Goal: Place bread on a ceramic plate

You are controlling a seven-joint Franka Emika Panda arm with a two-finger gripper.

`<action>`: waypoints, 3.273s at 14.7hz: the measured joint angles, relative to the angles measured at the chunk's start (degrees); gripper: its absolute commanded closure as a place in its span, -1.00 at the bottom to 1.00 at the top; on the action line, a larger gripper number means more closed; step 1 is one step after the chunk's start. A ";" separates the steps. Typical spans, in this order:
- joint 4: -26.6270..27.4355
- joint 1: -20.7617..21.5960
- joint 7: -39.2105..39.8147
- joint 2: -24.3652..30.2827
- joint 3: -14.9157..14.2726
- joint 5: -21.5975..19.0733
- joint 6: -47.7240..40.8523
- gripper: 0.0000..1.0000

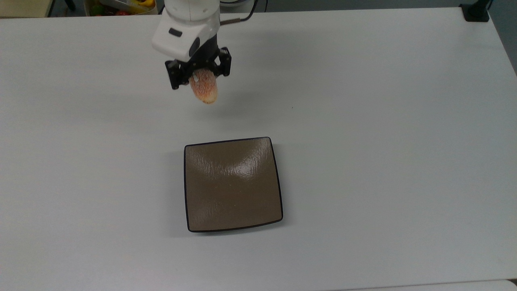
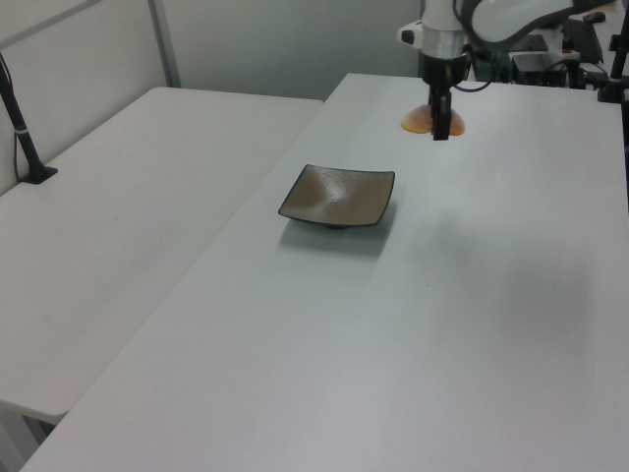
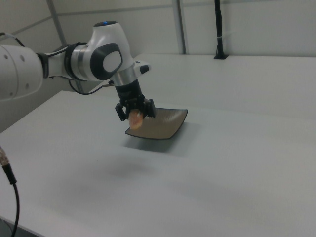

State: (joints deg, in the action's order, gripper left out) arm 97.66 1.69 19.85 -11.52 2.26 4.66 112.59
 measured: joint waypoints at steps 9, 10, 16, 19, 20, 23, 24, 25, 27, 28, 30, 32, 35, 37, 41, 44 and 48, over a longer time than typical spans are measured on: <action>-7.70 1.48 -0.76 -14.32 0.20 -0.02 20.09 0.93; -7.71 1.93 -1.33 -15.76 0.21 -0.02 23.16 0.93; -8.54 3.24 -3.64 -22.35 0.22 0.00 34.38 0.63; -10.28 3.53 -5.51 -25.14 0.22 0.00 37.51 -0.09; -10.63 3.54 -5.71 -25.62 0.20 0.00 37.78 -0.29; -11.08 3.53 -5.76 -26.00 0.04 0.00 37.83 -1.00; -11.16 3.54 -5.76 -26.00 0.04 0.02 37.83 -1.00; -11.23 3.54 -5.76 -26.00 0.04 0.04 37.85 -1.00; -11.30 3.54 -5.76 -26.00 0.04 0.05 38.16 -1.00; -11.30 3.54 -5.76 -26.01 0.04 0.09 38.34 -1.00; -11.30 3.54 -5.76 -26.02 0.03 0.63 38.61 -1.00; -11.43 3.54 -5.76 -25.99 0.03 0.89 38.94 -1.00; -11.62 3.55 -5.77 -24.73 0.03 0.90 39.10 -1.00; -11.35 3.56 -6.18 -22.54 0.03 0.90 39.10 -1.00; -8.17 3.63 -8.59 -13.90 0.04 0.92 34.16 -1.00; -7.04 3.66 -12.70 -4.88 0.04 0.92 20.33 -1.00; -6.59 3.78 -18.92 5.97 0.04 0.43 1.47 -1.00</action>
State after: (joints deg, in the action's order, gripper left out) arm 91.08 5.46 0.93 -5.55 2.30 5.09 114.06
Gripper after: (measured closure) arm 0.000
